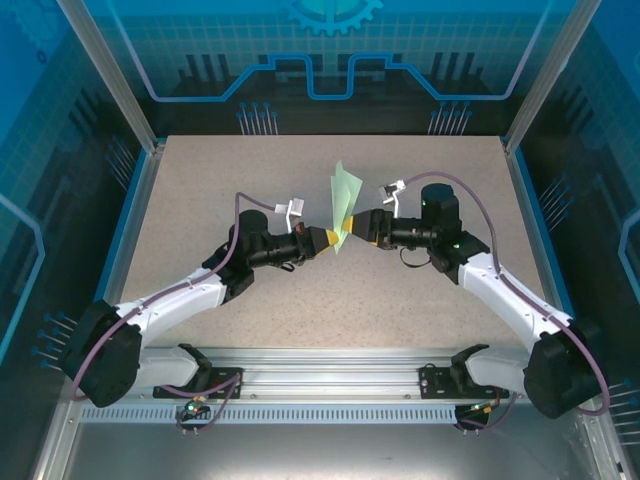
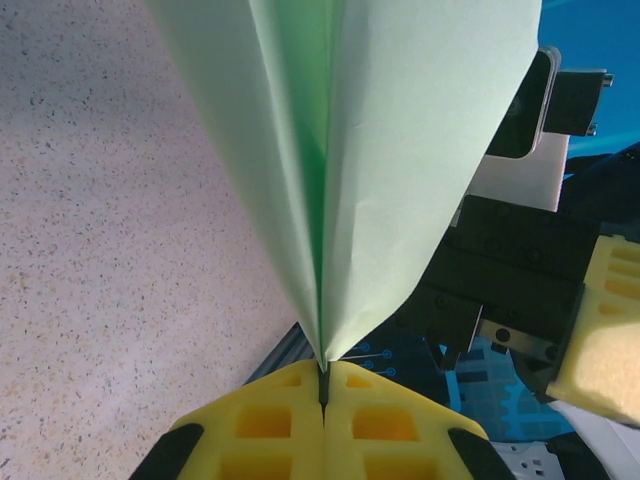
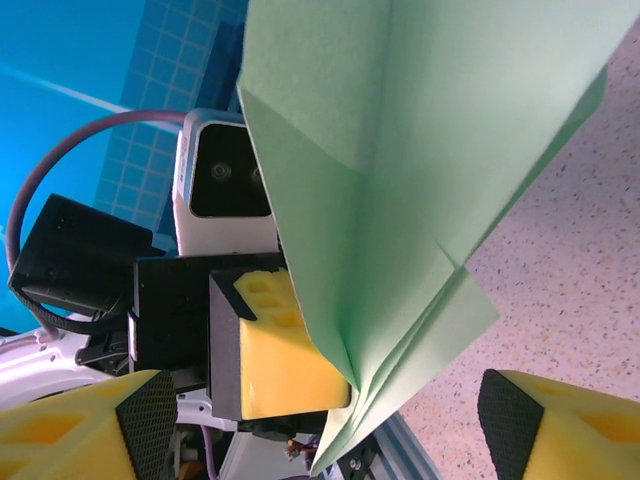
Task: Fold a paper plane with a square sheet of paper (pick it up from the middle)
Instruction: Place the paper plane at the center of the table.
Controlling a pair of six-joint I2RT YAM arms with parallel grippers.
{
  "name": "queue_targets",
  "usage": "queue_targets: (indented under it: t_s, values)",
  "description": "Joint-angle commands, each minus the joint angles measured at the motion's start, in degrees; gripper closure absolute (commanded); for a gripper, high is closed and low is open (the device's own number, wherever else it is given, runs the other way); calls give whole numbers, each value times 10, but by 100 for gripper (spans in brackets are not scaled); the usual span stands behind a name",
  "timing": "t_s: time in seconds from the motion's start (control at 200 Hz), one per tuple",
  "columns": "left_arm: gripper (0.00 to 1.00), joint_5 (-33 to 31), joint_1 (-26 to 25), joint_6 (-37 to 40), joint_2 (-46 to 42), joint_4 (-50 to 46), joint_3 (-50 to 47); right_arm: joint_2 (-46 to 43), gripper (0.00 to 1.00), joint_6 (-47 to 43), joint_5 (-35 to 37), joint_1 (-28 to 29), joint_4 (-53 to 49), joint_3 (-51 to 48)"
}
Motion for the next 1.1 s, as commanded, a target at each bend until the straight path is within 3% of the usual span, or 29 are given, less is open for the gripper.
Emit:
queue_targets:
  t_s: [0.0, 0.2, 0.42, 0.735, 0.925, 1.095]
  values:
    - [100, 4, -4, -4, -8, 15, 20, 22, 17, 32, 3, 16, 35, -8]
    - [100, 11, -4, -11, -11, 22, 16, 63, 23, 34, 0, 39, 46, 24]
    - [100, 16, -4, -16, -16, 28, 15, 93, 53, 50, -9, 37, 84, 51]
    - [100, 17, -4, -20, -20, 27, 15, 99, 78, 51, -18, 24, 96, 67]
    - [100, 18, -4, -20, -22, 22, 15, 93, 73, 51, -24, 13, 98, 68]
    - [100, 18, -4, -19, -18, 20, 16, 91, 82, 53, -20, 5, 119, 65]
